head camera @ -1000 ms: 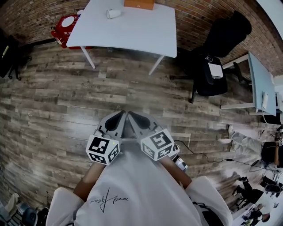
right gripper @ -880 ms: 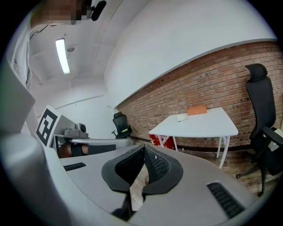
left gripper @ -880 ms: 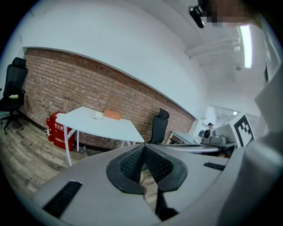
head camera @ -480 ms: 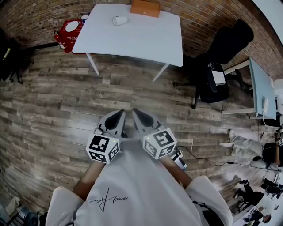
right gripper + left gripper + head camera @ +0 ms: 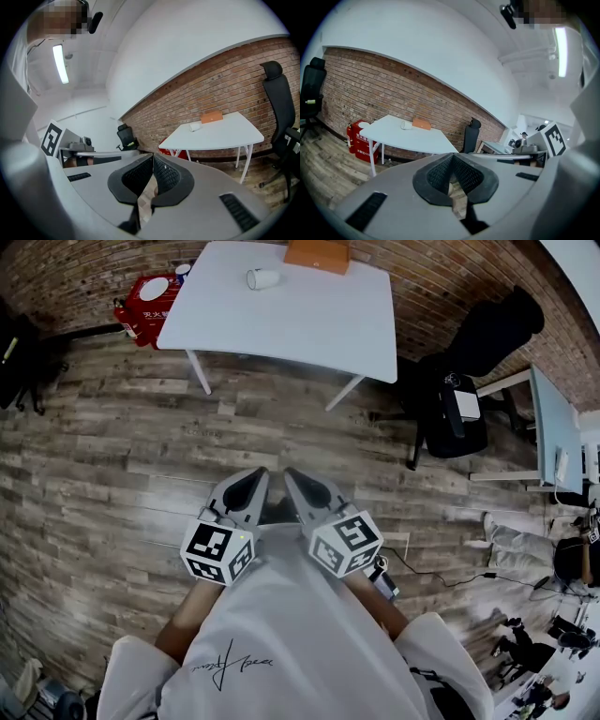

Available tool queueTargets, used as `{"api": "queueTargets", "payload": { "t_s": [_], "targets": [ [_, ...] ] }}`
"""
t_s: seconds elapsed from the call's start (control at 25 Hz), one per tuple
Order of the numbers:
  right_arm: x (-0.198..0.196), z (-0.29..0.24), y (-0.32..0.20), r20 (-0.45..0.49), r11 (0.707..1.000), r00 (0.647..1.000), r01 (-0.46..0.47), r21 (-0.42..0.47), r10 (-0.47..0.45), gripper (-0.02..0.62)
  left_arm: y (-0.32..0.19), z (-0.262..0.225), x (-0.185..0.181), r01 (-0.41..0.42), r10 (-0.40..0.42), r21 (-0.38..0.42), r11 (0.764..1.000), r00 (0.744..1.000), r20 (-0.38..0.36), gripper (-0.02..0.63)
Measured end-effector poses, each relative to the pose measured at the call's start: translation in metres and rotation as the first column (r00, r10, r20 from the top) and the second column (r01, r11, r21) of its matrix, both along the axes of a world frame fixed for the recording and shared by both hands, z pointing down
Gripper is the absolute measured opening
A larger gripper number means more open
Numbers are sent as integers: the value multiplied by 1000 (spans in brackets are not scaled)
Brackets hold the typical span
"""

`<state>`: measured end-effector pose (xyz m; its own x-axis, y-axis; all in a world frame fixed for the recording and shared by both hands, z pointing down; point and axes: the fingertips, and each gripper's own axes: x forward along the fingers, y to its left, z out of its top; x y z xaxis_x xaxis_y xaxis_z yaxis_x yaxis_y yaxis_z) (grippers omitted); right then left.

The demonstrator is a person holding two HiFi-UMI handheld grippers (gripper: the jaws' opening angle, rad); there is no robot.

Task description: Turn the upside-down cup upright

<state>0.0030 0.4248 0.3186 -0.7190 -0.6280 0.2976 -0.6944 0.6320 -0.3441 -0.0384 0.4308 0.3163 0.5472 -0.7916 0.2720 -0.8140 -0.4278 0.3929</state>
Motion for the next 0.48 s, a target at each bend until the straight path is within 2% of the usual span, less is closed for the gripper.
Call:
{"api": "queueTargets", "payload": {
  "t_s": [0.24,0.48],
  "targets": [
    [2,-5,-10,2,1000,1000,-21,16,21,20,-10,0,-4,8,-8,0,1000,1000,-14,8],
    [-12,-6,-28,-46,997,998,39,67,-36,20,-38,-2,-23,75,-75,11,997,996,-44,9]
  ]
}}
